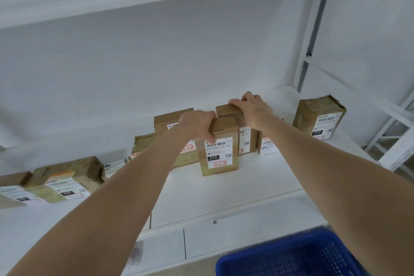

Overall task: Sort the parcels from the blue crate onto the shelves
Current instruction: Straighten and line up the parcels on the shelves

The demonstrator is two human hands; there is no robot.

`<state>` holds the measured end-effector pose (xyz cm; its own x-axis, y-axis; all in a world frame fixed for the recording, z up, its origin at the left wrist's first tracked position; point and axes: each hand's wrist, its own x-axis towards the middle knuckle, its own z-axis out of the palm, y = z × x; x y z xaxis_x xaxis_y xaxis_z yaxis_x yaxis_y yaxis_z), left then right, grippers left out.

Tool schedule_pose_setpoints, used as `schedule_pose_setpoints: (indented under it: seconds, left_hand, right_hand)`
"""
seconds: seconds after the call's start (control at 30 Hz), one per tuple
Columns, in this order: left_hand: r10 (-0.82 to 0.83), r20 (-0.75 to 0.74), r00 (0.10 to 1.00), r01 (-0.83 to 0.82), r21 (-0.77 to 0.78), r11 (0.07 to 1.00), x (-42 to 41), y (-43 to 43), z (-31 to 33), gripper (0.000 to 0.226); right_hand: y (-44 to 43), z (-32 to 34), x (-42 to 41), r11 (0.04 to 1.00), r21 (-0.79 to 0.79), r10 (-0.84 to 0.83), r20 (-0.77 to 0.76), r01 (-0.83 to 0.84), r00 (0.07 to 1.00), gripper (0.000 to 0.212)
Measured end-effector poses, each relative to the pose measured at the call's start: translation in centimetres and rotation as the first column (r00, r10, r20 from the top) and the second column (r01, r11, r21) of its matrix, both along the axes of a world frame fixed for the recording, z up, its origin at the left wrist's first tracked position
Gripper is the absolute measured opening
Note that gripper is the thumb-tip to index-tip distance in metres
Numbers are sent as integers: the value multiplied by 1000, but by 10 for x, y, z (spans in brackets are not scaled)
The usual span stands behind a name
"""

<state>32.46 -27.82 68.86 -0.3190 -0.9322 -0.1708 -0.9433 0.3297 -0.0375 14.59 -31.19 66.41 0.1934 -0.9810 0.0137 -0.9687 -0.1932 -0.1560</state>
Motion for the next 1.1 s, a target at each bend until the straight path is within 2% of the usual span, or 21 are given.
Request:
schedule_pose_setpoints:
  seconds: [0.13,0.4,0.57,0.73,0.83,0.9,1.0,1.1]
  left_hand:
    - [14,38,999,-13,-12,1000,-7,-1,2,56]
    - [37,-36,999,-37,5,999,-27,-21,3,57]
    - [90,-16,996,-90,-7,996,-37,-31,6,53]
    - [181,-45,982,-184,-63,981,-38,-36,-5,52]
    - [185,-42,982,-188,-102,977,-36,-39,-11,62]
    - [177,-54,983,-183,-132,974,-34,-41,-10,59]
    - [146,-35,989,-149,-160,976,-30,-40,-9,55]
    - [112,-36,993,-118,-206,972,-31,-31,-12,60]
  right_hand:
    - [0,2,-15,999,-2,-36,-2,36,999,74]
    - [-3,1,-44,990,-17,-141,-22,141,990,75]
    - [-5,-1,-54,974,-96,-217,-133,205,967,74]
    - [-10,-6,-50,978,-99,-195,-151,181,969,70]
    - [-10,-10,-46,978,-108,-195,-134,181,972,61]
    - [-9,-14,-42,979,-128,-173,-118,158,978,59]
    - [-4,-18,-30,977,-185,-128,-118,104,985,67]
    - [2,-18,-24,972,-229,-89,-113,61,990,71]
